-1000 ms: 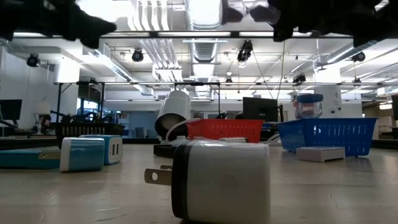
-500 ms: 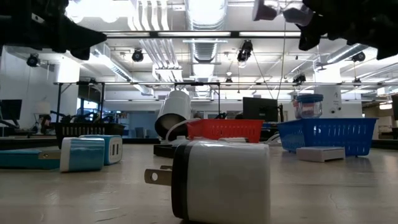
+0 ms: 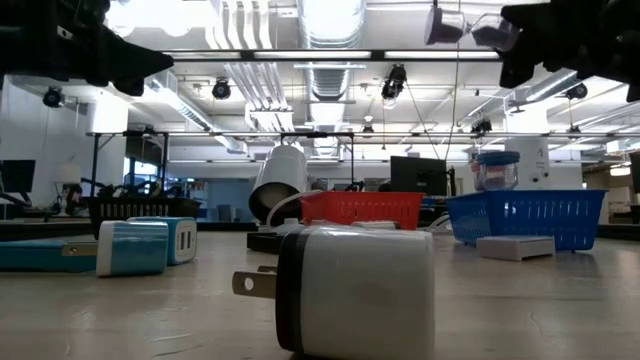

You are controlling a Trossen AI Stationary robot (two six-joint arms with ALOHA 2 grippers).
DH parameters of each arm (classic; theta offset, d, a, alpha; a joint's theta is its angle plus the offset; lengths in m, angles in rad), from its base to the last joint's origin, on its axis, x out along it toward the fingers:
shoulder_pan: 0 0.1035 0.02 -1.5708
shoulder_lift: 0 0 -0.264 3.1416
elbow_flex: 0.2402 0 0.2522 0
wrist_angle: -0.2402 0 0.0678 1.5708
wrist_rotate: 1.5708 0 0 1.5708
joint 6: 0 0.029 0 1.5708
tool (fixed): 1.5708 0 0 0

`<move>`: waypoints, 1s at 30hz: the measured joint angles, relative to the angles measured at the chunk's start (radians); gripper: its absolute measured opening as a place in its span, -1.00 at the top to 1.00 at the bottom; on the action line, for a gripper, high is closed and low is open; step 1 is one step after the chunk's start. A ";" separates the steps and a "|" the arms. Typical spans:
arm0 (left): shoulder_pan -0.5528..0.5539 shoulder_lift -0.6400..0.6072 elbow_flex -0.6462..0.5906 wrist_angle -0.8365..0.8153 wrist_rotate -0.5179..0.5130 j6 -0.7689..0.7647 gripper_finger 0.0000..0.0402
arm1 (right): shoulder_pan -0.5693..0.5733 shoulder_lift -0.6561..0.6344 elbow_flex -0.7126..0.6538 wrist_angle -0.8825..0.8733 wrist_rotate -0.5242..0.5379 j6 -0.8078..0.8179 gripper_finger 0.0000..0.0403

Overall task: Pick & Place Office items
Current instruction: Put the purple hourglass into the blue bin

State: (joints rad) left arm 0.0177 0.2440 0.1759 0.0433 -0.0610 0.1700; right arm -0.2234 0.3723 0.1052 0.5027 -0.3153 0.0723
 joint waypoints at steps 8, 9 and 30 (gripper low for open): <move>0.000 0.000 -0.001 0.002 -0.006 0.011 0.99 | 0.000 -0.105 -0.041 -0.003 -0.034 -0.015 0.04; 0.000 0.001 -0.001 0.002 -0.008 0.016 0.99 | -0.001 -0.116 -0.046 -0.005 -0.033 -0.016 0.04; 0.000 0.001 -0.001 0.002 -0.014 0.021 0.97 | -0.092 -0.148 -0.067 -0.097 0.020 0.030 0.04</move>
State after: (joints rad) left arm 0.0177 0.2451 0.1753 0.0449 -0.0746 0.1909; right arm -0.3149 0.2248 0.0385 0.4054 -0.2956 0.1021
